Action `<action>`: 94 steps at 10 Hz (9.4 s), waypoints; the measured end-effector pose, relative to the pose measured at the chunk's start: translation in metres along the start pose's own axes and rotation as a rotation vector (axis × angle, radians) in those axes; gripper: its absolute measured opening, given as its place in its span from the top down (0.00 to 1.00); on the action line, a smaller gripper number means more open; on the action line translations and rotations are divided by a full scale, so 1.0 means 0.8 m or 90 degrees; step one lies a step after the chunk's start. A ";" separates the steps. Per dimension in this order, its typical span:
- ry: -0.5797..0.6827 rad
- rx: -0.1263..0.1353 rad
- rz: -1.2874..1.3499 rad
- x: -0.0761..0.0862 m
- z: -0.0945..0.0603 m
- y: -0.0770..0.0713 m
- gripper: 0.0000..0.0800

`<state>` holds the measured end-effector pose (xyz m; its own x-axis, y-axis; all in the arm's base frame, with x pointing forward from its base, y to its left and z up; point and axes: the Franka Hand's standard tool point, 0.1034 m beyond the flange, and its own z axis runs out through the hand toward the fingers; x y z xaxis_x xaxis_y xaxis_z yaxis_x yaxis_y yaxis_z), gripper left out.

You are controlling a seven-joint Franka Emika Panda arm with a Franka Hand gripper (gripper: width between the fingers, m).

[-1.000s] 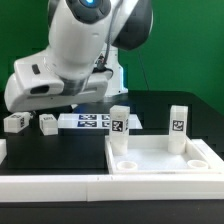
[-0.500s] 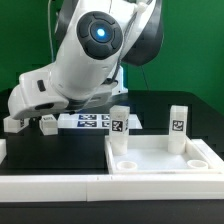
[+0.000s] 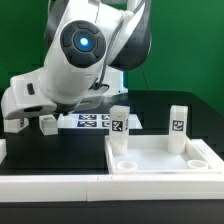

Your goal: Assemble square table

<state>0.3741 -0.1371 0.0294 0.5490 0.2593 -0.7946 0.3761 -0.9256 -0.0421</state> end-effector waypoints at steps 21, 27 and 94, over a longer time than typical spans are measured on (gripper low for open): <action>-0.014 0.033 0.021 -0.041 -0.085 -0.018 0.64; 0.110 0.040 0.029 -0.040 -0.123 -0.020 0.64; 0.830 -0.010 0.193 0.191 -0.359 -0.180 0.19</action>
Offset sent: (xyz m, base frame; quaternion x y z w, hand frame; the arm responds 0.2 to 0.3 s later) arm 0.0069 0.0018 -0.0363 -0.0059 -0.0037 0.0509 0.9987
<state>0.6179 0.1148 0.0878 0.9152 0.1254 0.3829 0.1170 -0.9921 0.0452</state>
